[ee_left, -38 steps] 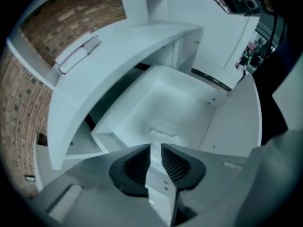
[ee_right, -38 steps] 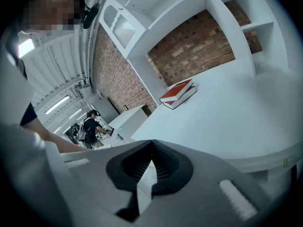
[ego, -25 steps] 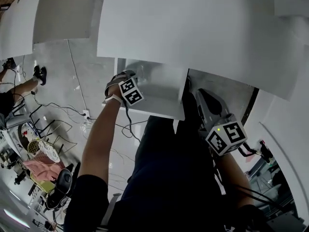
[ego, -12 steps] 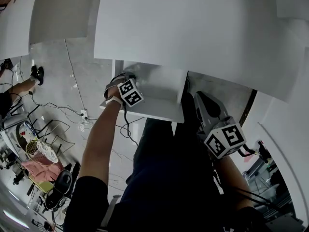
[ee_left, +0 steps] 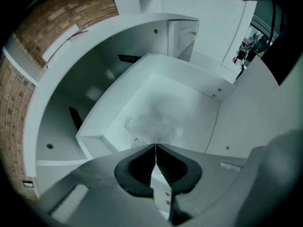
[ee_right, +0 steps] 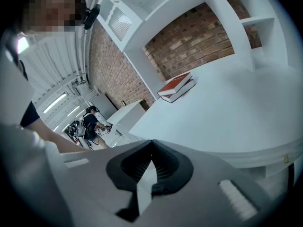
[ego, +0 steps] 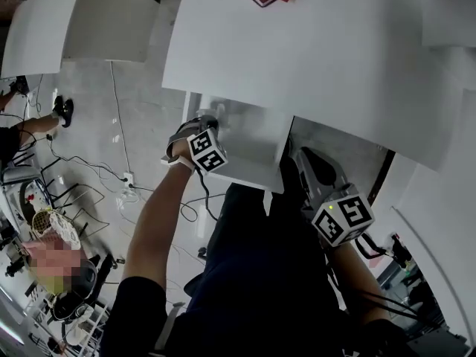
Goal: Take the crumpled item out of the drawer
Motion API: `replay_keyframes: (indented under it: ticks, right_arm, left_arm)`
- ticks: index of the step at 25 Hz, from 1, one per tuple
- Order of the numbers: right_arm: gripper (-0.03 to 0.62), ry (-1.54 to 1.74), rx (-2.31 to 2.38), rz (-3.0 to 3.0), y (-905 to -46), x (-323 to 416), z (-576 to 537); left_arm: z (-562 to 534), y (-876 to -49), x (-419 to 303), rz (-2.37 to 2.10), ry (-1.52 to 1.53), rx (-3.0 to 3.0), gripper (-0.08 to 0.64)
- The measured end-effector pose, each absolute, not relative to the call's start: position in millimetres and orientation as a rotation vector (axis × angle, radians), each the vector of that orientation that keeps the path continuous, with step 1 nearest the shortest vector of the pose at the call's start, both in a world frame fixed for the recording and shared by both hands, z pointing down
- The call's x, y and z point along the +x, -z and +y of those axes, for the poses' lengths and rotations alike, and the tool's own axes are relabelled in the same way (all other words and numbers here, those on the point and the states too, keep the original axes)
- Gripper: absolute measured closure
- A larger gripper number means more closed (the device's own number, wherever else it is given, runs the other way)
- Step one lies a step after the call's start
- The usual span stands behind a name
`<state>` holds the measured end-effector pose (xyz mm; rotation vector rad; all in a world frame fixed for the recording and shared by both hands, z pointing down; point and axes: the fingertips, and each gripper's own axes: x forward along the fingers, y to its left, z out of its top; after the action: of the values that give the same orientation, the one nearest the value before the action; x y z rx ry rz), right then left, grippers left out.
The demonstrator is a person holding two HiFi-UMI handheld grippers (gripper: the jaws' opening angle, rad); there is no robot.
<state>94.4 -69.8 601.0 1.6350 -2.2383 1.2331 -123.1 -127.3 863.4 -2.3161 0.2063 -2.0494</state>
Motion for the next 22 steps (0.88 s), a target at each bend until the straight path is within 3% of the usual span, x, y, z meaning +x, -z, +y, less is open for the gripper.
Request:
replay_keyframes:
  ticks: [22]
  right_arm:
    - [0.589, -0.942, 1.605, -2.444, -503.0, 73.3, -85.4]
  left_arm:
    - [-124.8, -620.1, -102.8, 0.743, 1.474, -2.469, 0.554]
